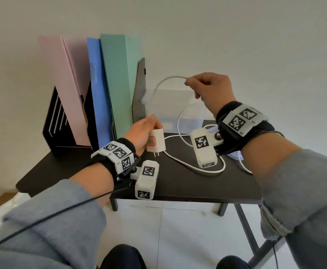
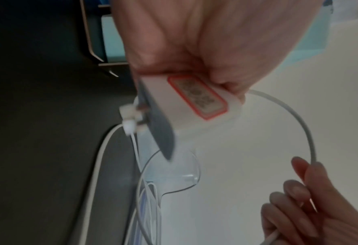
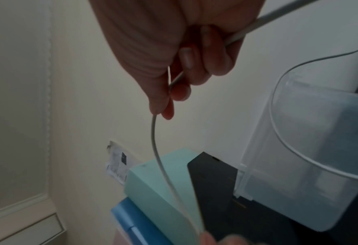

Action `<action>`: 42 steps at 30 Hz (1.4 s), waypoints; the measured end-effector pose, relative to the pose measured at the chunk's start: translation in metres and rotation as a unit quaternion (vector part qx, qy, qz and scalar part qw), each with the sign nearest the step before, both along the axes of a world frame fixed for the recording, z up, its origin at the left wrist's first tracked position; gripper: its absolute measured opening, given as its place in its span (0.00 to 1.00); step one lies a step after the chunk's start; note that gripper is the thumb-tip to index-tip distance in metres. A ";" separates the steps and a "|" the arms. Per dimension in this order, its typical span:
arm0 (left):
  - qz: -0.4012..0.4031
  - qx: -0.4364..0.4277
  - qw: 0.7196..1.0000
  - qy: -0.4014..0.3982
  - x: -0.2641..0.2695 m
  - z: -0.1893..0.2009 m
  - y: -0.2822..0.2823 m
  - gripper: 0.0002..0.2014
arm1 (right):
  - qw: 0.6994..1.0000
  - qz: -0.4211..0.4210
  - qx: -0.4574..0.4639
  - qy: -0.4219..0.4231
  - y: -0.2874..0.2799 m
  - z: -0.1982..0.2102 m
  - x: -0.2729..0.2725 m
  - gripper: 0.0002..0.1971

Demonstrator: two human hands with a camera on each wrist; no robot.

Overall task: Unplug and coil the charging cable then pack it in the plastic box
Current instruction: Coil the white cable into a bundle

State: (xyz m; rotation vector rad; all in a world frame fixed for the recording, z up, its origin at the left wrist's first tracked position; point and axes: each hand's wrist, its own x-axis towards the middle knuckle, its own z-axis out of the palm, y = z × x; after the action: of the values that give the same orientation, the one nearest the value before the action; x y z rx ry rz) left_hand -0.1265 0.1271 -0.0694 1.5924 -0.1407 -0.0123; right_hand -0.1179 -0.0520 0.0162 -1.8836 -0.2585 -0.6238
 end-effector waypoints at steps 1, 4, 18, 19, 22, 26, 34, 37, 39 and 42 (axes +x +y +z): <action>-0.012 0.000 1.000 -0.011 0.000 0.002 -0.002 0.19 | 1.000 0.001 0.004 -0.002 0.001 0.001 -0.001 0.09; -0.048 -0.045 0.997 -0.032 -0.004 0.012 -0.008 0.17 | 1.000 -0.009 0.005 0.004 0.000 0.004 -0.004 0.09; -0.077 -0.282 0.956 -0.005 -0.007 0.072 0.016 0.22 | 0.993 0.009 -0.077 0.089 -0.044 -0.022 -0.005 0.12; -0.076 -0.294 0.953 -0.009 -0.006 0.076 0.022 0.23 | 0.992 0.001 -0.083 0.096 -0.051 -0.025 -0.005 0.12; -0.068 -0.319 0.945 -0.012 -0.002 0.083 0.037 0.23 | 0.994 -0.016 -0.049 0.101 -0.071 -0.032 -0.003 0.13; -0.063 -0.305 0.950 -0.006 0.001 0.082 0.039 0.23 | 0.992 -0.035 -0.097 0.079 -0.069 -0.032 -0.005 0.17; -0.033 -0.305 0.952 -0.008 -0.004 0.076 0.013 0.20 | 0.827 -0.070 -0.557 -0.006 -0.017 -0.012 -0.023 0.22; -0.034 -0.278 0.960 -0.020 -0.006 0.072 0.005 0.20 | 0.802 -0.032 -0.597 0.008 -0.001 -0.004 -0.029 0.20; -0.054 -0.251 0.966 -0.030 -0.007 0.070 -0.001 0.20 | 0.806 0.011 -0.591 0.011 0.010 -0.001 -0.033 0.18; -0.072 -0.201 0.976 -0.046 -0.009 0.070 -0.008 0.20 | 0.807 0.054 -0.588 -0.006 0.023 0.001 -0.038 0.15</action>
State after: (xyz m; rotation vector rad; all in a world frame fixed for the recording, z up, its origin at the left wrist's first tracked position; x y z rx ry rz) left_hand -0.1355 0.1187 0.0007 1.1759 -0.3112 -0.0216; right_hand -0.1555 -0.0291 0.0175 -3.0147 -0.9167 -0.3924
